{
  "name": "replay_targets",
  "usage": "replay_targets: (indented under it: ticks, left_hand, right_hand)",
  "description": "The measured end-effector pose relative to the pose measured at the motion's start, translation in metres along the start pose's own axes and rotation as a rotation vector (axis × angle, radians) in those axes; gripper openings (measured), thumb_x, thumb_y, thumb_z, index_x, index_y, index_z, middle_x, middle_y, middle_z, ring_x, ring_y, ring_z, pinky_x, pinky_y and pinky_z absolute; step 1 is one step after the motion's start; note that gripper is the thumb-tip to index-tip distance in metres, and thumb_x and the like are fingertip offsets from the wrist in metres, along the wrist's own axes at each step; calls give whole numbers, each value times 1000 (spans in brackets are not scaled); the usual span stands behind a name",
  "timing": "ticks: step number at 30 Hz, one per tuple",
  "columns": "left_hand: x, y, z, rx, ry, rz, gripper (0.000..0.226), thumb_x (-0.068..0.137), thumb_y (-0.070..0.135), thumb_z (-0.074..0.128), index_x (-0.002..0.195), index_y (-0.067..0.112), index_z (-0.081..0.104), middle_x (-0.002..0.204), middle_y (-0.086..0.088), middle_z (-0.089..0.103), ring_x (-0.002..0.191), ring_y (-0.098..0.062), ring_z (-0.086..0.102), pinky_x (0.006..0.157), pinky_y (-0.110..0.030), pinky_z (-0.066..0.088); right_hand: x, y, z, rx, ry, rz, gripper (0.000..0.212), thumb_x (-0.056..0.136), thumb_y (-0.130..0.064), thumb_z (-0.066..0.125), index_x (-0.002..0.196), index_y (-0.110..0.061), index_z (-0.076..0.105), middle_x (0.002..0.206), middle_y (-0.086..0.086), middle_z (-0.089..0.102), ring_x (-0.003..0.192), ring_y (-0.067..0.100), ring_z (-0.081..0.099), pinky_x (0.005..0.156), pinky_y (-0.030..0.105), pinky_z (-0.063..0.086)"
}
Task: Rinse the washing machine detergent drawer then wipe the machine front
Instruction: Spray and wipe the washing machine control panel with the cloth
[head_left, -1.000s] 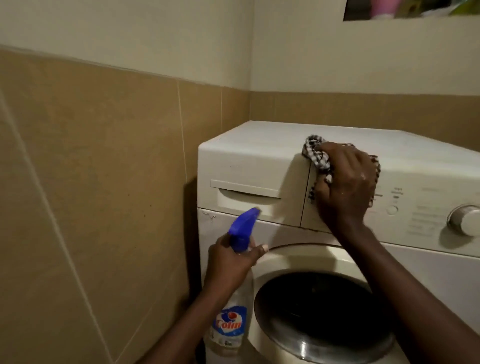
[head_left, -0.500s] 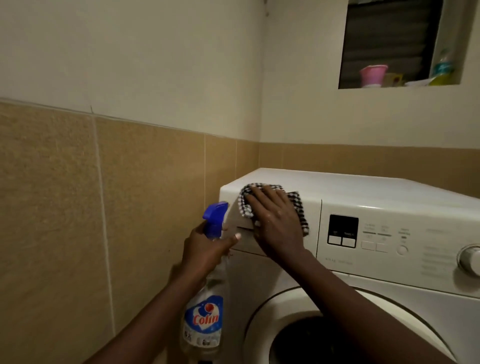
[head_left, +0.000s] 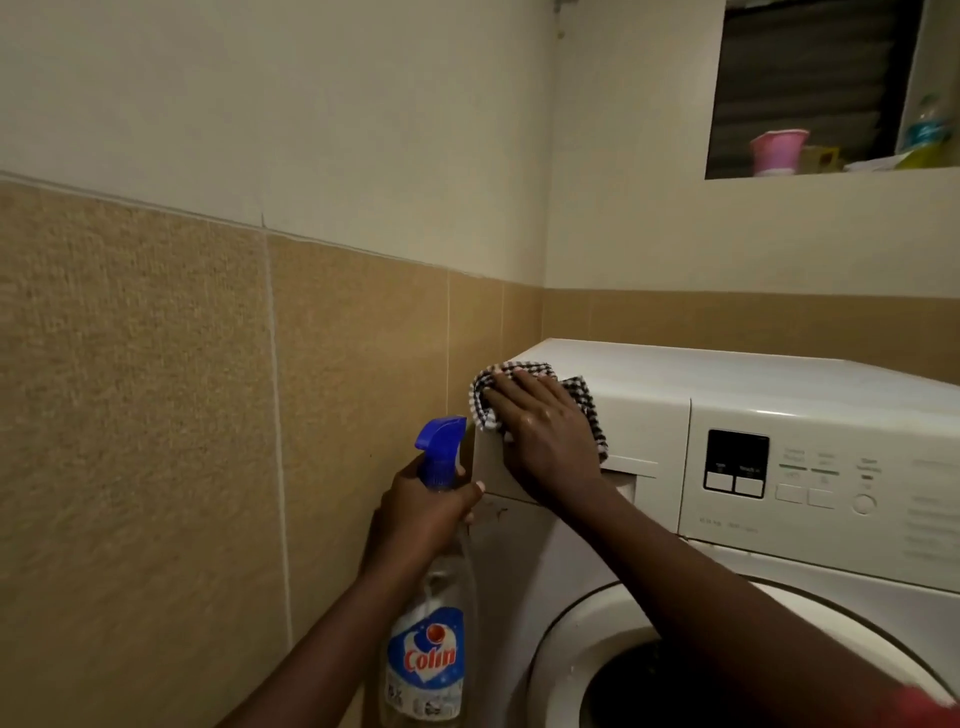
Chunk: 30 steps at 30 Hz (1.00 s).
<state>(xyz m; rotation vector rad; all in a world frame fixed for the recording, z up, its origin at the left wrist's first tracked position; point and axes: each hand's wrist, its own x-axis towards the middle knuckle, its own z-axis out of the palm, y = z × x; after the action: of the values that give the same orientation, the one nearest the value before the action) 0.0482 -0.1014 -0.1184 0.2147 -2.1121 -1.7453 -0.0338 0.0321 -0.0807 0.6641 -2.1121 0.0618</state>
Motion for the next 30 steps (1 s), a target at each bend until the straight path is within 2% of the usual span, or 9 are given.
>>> replay_targets:
  ticks: [2, 6, 11, 13, 14, 17, 22, 26, 30]
  left_hand:
    - [1, -2, -2, -10, 2, -21, 21, 81, 21, 76, 97, 24, 62, 86, -2, 73, 79, -19, 71, 84, -45, 58]
    - [1, 1, -4, 5, -10, -37, 19, 79, 25, 77, 92, 27, 63, 79, 0, 74, 75, -19, 72, 80, -43, 59]
    - [2, 0, -5, -2, 8, -66, 15, 81, 11, 72, 86, 23, 64, 76, -7, 73, 73, -24, 71, 76, -40, 59]
    - [0, -3, -6, 8, 2, -75, 12, 79, 12, 72, 85, 20, 66, 74, -8, 73, 73, -26, 71, 77, -43, 60]
    - [-2, -3, -6, 14, -5, -76, 11, 79, 12, 72, 87, 18, 67, 75, -8, 73, 74, -27, 71, 79, -44, 60]
    - [-1, -3, -3, 26, -33, -68, 14, 79, 12, 72, 91, 17, 66, 82, -9, 73, 78, -25, 70, 85, -46, 57]
    - [1, -10, 6, 27, -53, -52, 15, 75, 13, 71, 87, 20, 66, 74, -7, 73, 78, -29, 71, 86, -51, 57]
    - [-4, -13, 12, 9, -96, -68, 16, 78, 8, 72, 89, 18, 65, 82, -12, 73, 84, -32, 71, 86, -50, 57]
    - [-8, -13, 16, 2, -140, -48, 19, 80, 4, 69, 89, 19, 63, 78, -10, 71, 74, -23, 69, 72, -37, 55]
  right_hand:
    - [-13, -7, 8, 32, -19, 6, 57, 78, -17, 64, 134, -14, 55, 145, 8, 47, 138, 24, 39, 116, 41, 24]
    - [-39, -9, 21, 19, -118, -158, 58, 76, -26, 67, 133, -16, 56, 144, 5, 49, 138, 21, 39, 115, 42, 28]
    - [-18, -31, 24, 59, -36, -8, 60, 82, -33, 34, 133, -11, 56, 145, 8, 47, 138, 22, 40, 115, 42, 27]
    - [-50, -42, 38, 110, -66, -10, 58, 84, -33, 38, 136, -12, 52, 146, 8, 46, 139, 22, 37, 114, 43, 30]
    - [-71, -43, 45, 121, -85, -29, 56, 84, -28, 47, 138, -14, 49, 148, 6, 44, 141, 20, 33, 116, 41, 29]
    - [-108, -29, 49, 121, -111, -78, 69, 71, -15, 71, 137, -19, 50, 149, 2, 43, 141, 15, 31, 118, 37, 25]
    - [-81, -15, 27, 165, 40, 110, 55, 76, -7, 63, 130, -16, 58, 136, 2, 57, 124, 20, 53, 104, 36, 42]
    - [-110, -19, 37, 132, -42, 51, 64, 73, -4, 69, 135, -15, 54, 143, 3, 50, 134, 20, 44, 111, 37, 34]
    - [-123, 3, 28, 52, -112, -88, 64, 73, -7, 57, 136, -17, 52, 145, 1, 48, 137, 18, 40, 113, 39, 33]
